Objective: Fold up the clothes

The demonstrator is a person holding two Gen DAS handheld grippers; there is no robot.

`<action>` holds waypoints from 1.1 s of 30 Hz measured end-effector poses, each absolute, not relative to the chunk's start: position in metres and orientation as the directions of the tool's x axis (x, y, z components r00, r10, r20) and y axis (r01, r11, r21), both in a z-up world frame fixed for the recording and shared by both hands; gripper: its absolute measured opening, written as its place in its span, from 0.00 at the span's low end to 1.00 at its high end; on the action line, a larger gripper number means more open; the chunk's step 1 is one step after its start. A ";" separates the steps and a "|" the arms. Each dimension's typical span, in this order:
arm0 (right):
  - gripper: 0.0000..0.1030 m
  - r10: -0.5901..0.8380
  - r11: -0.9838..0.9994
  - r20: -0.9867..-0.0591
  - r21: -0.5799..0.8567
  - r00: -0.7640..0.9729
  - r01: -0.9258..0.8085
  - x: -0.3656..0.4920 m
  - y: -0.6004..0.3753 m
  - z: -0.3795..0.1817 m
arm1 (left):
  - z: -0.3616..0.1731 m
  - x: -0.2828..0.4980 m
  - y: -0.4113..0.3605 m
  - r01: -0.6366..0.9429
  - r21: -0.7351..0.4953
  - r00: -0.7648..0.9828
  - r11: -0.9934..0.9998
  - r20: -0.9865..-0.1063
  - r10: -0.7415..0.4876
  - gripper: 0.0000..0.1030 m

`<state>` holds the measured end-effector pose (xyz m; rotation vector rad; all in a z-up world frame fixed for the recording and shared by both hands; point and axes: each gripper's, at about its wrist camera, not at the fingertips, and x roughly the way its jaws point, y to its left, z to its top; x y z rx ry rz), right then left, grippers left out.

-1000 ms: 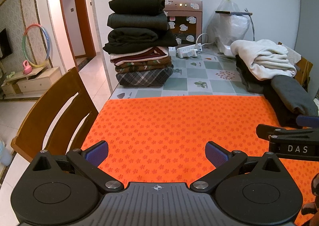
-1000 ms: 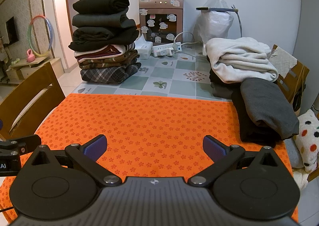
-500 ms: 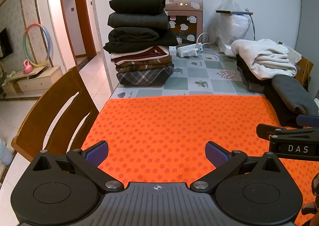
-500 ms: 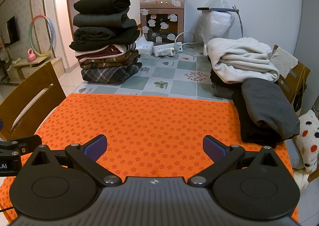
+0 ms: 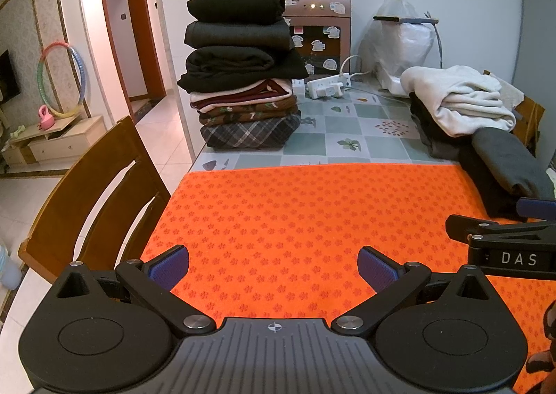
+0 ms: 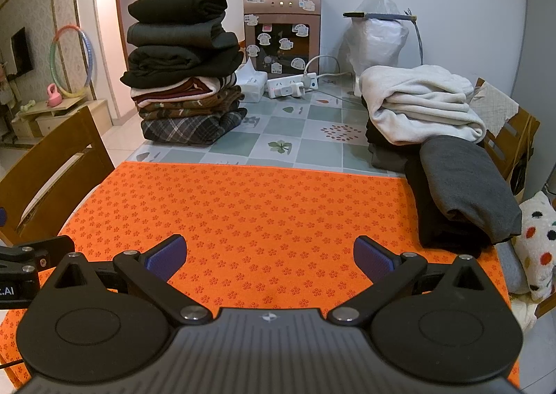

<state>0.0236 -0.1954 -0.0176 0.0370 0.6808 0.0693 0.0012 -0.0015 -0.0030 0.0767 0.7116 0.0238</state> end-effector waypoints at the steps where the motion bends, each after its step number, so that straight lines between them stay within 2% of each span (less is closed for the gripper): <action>1: 1.00 0.076 0.997 -0.628 0.057 0.775 -0.052 0.024 -0.195 -0.018 | -0.003 0.001 -0.002 0.005 0.079 0.757 0.997 -0.652 0.048 1.00; 33: 1.00 0.084 0.996 -0.630 0.060 0.772 -0.059 0.027 -0.195 -0.019 | -0.005 0.004 -0.003 -0.003 0.082 0.750 0.997 -0.659 0.056 1.00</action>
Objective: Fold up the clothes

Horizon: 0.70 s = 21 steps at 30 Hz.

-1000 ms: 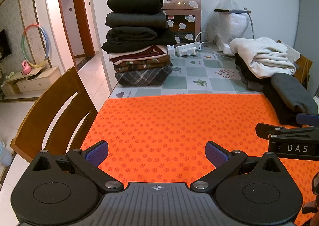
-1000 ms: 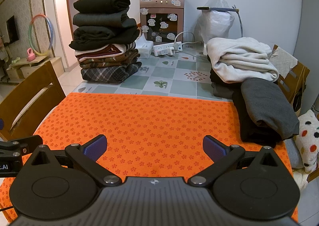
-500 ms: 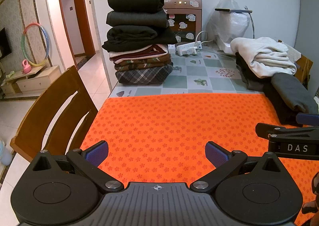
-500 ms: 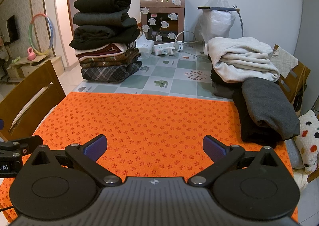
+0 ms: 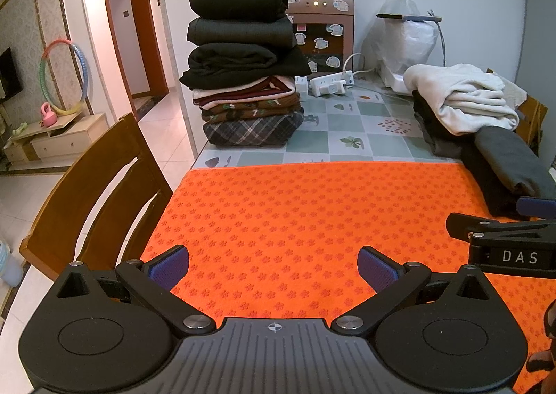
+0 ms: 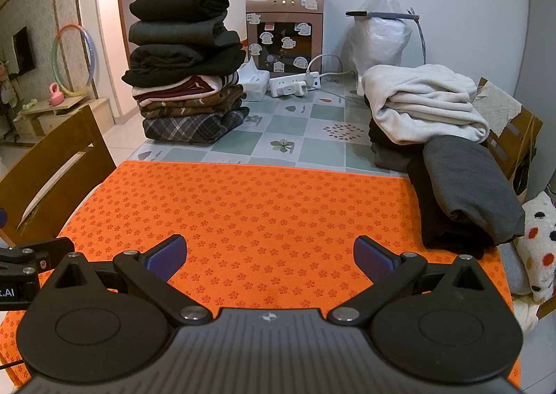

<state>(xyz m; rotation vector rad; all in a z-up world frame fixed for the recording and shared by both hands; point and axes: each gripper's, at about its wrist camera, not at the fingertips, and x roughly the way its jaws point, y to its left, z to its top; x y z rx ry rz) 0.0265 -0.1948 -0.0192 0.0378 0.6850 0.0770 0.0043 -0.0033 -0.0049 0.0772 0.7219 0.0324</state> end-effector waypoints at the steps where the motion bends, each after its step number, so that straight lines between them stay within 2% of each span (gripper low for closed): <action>1: 1.00 0.083 0.996 -0.631 0.061 0.771 -0.058 0.027 -0.195 -0.019 | -0.005 0.004 -0.003 -0.003 0.082 0.750 0.997 -0.659 0.056 1.00; 21: 1.00 0.080 0.997 -0.631 0.061 0.772 -0.054 0.025 -0.195 -0.019 | -0.006 0.003 -0.002 -0.003 0.079 0.747 0.997 -0.662 0.055 1.00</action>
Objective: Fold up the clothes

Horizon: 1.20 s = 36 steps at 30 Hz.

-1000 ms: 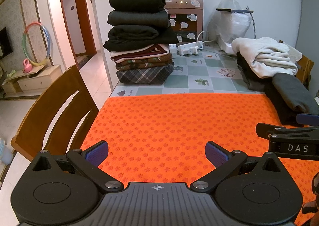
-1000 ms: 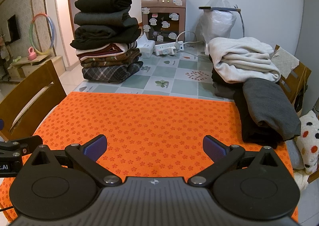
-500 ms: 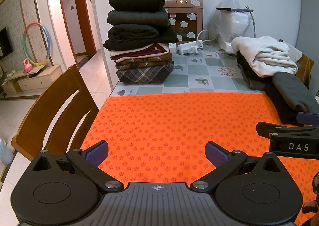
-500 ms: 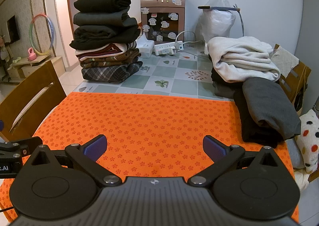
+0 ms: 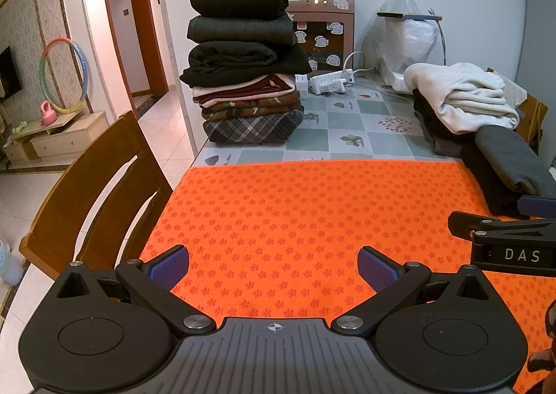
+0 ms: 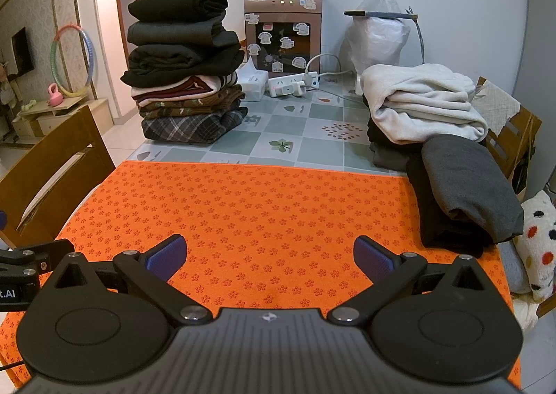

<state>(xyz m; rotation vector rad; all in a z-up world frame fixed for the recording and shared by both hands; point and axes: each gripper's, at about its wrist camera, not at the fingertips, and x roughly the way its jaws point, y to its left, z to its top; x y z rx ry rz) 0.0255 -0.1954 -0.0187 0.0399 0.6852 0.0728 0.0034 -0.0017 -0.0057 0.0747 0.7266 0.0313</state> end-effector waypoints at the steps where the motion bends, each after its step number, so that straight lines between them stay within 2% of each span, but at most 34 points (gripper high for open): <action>1: 1.00 0.080 0.997 -0.631 0.061 0.772 -0.054 0.025 -0.195 -0.019 | -0.006 0.004 -0.002 -0.002 0.079 0.747 0.997 -0.663 0.054 1.00; 36: 1.00 0.065 0.998 -0.655 0.055 0.753 -0.038 0.029 -0.196 -0.023 | -0.010 0.008 0.000 0.010 0.065 0.730 0.998 -0.682 0.037 1.00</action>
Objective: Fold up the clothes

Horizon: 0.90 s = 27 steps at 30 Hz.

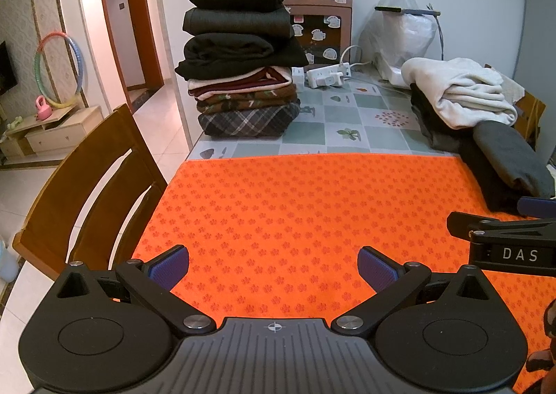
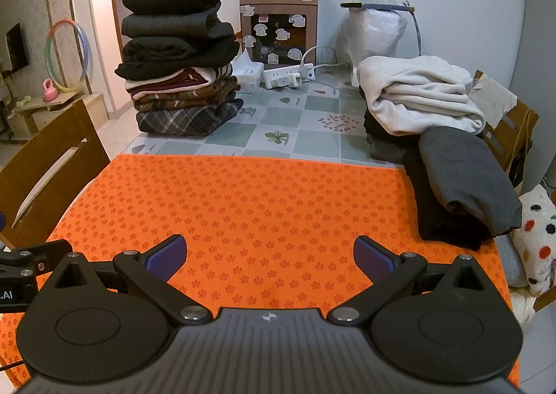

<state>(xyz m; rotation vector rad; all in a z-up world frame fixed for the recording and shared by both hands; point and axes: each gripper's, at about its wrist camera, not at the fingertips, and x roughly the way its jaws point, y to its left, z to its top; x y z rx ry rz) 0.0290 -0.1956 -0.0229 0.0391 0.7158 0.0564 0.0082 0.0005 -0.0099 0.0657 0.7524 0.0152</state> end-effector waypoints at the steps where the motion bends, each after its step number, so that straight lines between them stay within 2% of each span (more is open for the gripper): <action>1: 1.00 0.065 0.998 -0.656 0.055 0.752 -0.038 0.029 -0.195 -0.023 | -0.010 0.008 0.000 0.010 0.065 0.729 0.998 -0.684 0.038 1.00; 17: 1.00 0.061 0.998 -0.682 0.067 0.729 -0.021 0.039 -0.198 -0.029 | -0.018 0.016 0.000 0.021 0.056 0.702 0.998 -0.711 0.025 1.00; 27: 1.00 -0.077 0.986 -0.681 0.055 0.728 0.155 0.063 -0.260 -0.037 | -0.026 0.030 0.005 0.018 0.005 0.691 1.000 -0.723 -0.009 1.00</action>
